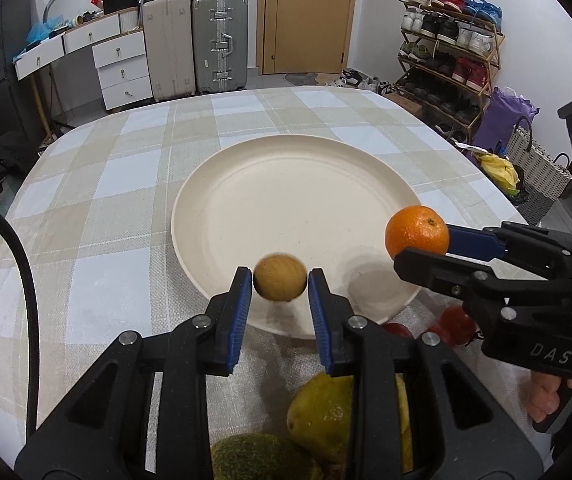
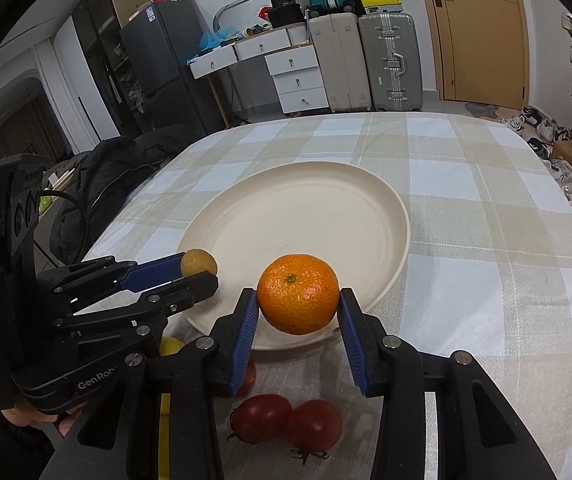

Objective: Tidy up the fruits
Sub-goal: 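Open the left tool over the plate while the right tool releases the orange there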

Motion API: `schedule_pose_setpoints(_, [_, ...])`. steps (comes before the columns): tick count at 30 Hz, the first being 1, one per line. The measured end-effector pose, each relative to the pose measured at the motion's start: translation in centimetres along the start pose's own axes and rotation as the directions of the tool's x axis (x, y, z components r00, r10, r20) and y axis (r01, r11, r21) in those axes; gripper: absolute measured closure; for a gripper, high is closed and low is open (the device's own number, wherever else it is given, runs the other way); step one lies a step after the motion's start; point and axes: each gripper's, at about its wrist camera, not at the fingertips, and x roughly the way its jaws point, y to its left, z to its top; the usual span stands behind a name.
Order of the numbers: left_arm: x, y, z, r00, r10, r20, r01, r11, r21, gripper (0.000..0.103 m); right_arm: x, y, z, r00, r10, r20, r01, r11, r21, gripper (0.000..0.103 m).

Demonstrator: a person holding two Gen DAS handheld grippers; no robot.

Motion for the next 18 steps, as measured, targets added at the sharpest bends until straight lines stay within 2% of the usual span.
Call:
schedule_pose_setpoints(5, [-1.6, 0.7, -0.4, 0.999, -0.004, 0.044, 0.005, 1.0, -0.021, 0.035, -0.5, -0.1, -0.1, 0.999, -0.035, 0.021, 0.035, 0.999, 0.009, 0.053])
schedule_pose_setpoints(7, [-2.4, 1.2, -0.6, 0.998, -0.001, 0.059, 0.003, 0.999, -0.034, 0.025, -0.9, 0.1, -0.1, 0.999, -0.043, 0.028, 0.043, 0.999, -0.004, 0.052])
schedule_pose_setpoints(9, [-3.4, 1.6, -0.8, 0.997, 0.004, 0.083, -0.001, 0.999, -0.043, 0.022, -1.6, 0.2, -0.1, 0.997, -0.061, 0.046, 0.062, 0.998, -0.014, 0.042])
schedule_pose_setpoints(11, [-4.4, 1.9, -1.2, 0.995, 0.011, 0.103, -0.007, 0.999, -0.047, 0.016, -2.5, 0.5, -0.3, 0.995, -0.072, 0.076, 0.074, 0.997, -0.02, 0.019])
schedule_pose_setpoints(12, [-5.0, 2.1, -1.4, 0.994, 0.015, 0.11, -0.009, 0.999, -0.048, 0.013, -3.1, 0.5, -0.4, 0.992, -0.079, 0.093, 0.082, 0.996, -0.023, 0.016])
schedule_pose_setpoints(14, [-6.3, 2.4, -1.9, 0.991, 0.013, 0.131, -0.006, 0.999, -0.052, 0.001, -4.2, 0.7, -0.8, 0.988, -0.098, 0.116, 0.101, 0.995, -0.023, 0.009])
schedule_pose_setpoints(15, [-7.0, 2.5, -2.2, 0.99, 0.013, 0.142, -0.005, 0.999, -0.053, 0.001, -4.6, 0.6, -0.9, 0.988, -0.1, 0.116, 0.103, 0.994, -0.02, 0.008])
schedule_pose_setpoints(16, [-7.7, 2.5, -2.6, 0.988, 0.01, 0.155, -0.002, 0.999, -0.052, 0.001, -4.9, 0.6, -1.1, 0.988, -0.103, 0.111, 0.105, 0.994, -0.014, 0.0])
schedule_pose_setpoints(18, [-9.0, 2.4, -3.2, 0.985, 0.013, 0.17, -0.004, 0.999, -0.049, 0.001, -5.5, 0.5, -1.4, 0.989, -0.1, 0.112, 0.103, 0.995, -0.017, 0.0])
